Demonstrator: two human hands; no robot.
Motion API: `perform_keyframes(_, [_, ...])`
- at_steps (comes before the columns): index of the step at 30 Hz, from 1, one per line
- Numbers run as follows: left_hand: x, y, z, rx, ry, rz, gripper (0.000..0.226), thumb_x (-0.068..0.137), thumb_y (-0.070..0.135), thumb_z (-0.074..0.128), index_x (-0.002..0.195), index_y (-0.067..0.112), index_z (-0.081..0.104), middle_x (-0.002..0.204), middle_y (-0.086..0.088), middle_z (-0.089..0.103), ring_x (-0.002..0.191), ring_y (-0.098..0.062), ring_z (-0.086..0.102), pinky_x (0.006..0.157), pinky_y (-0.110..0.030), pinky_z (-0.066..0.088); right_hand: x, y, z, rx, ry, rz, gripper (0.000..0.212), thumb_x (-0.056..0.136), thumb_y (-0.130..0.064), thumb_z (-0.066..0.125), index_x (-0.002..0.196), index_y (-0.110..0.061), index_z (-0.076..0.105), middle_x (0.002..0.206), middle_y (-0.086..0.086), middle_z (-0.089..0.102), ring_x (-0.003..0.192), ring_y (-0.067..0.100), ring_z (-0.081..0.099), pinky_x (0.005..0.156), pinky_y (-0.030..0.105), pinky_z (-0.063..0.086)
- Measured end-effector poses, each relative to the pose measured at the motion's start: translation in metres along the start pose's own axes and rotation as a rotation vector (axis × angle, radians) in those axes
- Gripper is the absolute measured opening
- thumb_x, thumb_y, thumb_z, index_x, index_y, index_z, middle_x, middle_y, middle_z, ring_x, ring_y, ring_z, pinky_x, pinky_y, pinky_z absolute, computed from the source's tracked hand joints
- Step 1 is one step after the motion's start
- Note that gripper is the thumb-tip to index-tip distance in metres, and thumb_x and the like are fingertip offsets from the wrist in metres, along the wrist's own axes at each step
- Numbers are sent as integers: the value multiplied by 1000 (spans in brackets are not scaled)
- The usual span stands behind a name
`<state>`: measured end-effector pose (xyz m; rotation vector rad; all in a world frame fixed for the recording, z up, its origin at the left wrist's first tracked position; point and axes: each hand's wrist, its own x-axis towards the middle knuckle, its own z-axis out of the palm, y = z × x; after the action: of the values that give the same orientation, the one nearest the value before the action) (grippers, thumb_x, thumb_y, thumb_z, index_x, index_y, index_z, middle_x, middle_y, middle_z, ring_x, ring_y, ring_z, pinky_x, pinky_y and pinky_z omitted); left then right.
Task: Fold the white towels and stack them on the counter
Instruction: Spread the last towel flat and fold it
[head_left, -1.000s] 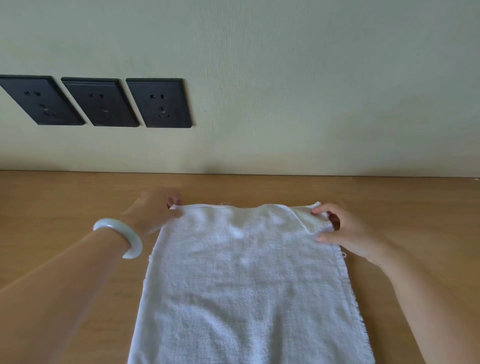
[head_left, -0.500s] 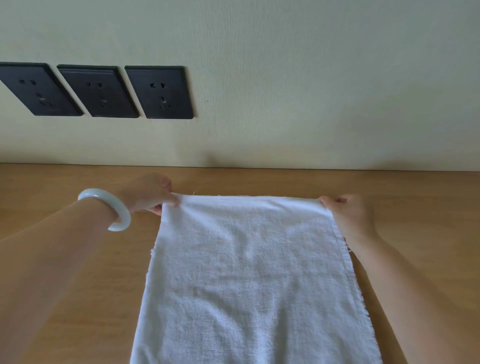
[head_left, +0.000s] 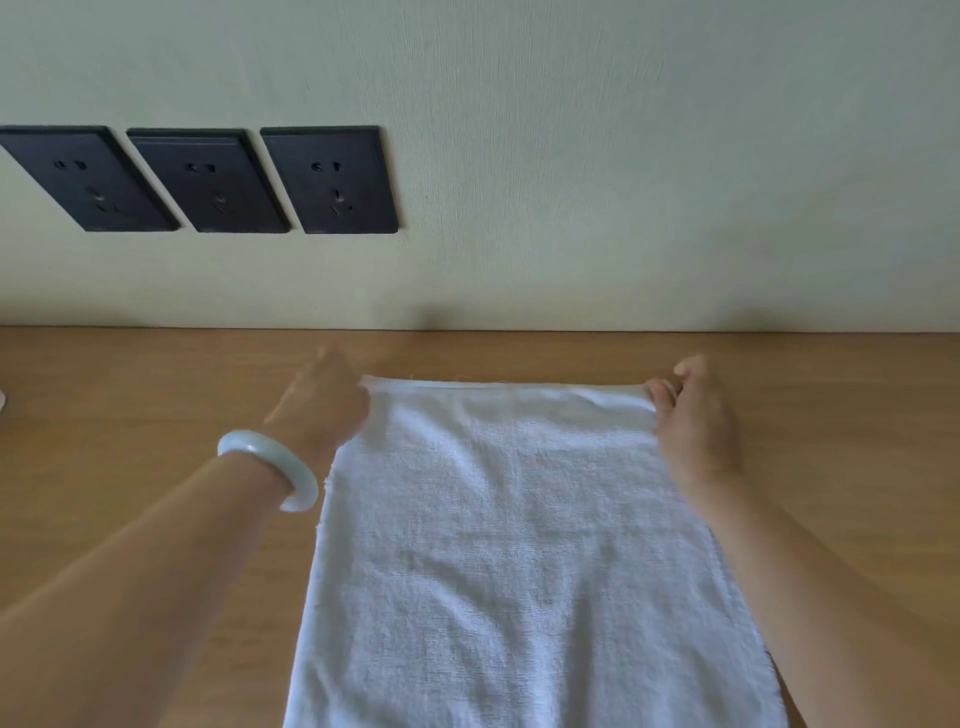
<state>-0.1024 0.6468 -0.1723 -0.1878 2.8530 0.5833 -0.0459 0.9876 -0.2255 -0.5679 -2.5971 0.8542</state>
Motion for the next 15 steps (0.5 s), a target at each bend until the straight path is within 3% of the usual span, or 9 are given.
perform_keyframes(2, [-13,-10,10,103,-14,-27,37,98,41,44,118,11,50,107,-11,55,95,-32,59,79,-40,51,4,0,-2,-56,-21,52,29,100,-31,46,108,-3,49,92,13,60,79,34,58,63,36,43])
perform_keyframes(4, [-31,-18,21,146,-6,-62,49,96,54,41,111,10,54,100,-10,59,91,-32,61,78,-40,50,8,2,-5,-158,-71,95,38,100,-38,43,105,-1,50,92,17,62,82,37,58,64,39,44])
perform_keyframes(10, [-52,-19,40,118,202,25,27,102,28,38,102,6,54,92,-11,59,77,-30,52,67,-34,35,-4,6,-4,-212,-49,84,30,101,-32,42,85,-7,46,78,13,53,69,30,44,58,35,29])
perform_keyframes(15, [-47,-34,40,82,245,19,30,104,20,32,106,3,56,101,-20,61,94,-42,57,70,-36,31,-9,3,-3,-276,-38,54,24,102,-32,39,88,-13,43,78,7,45,71,27,39,60,35,27])
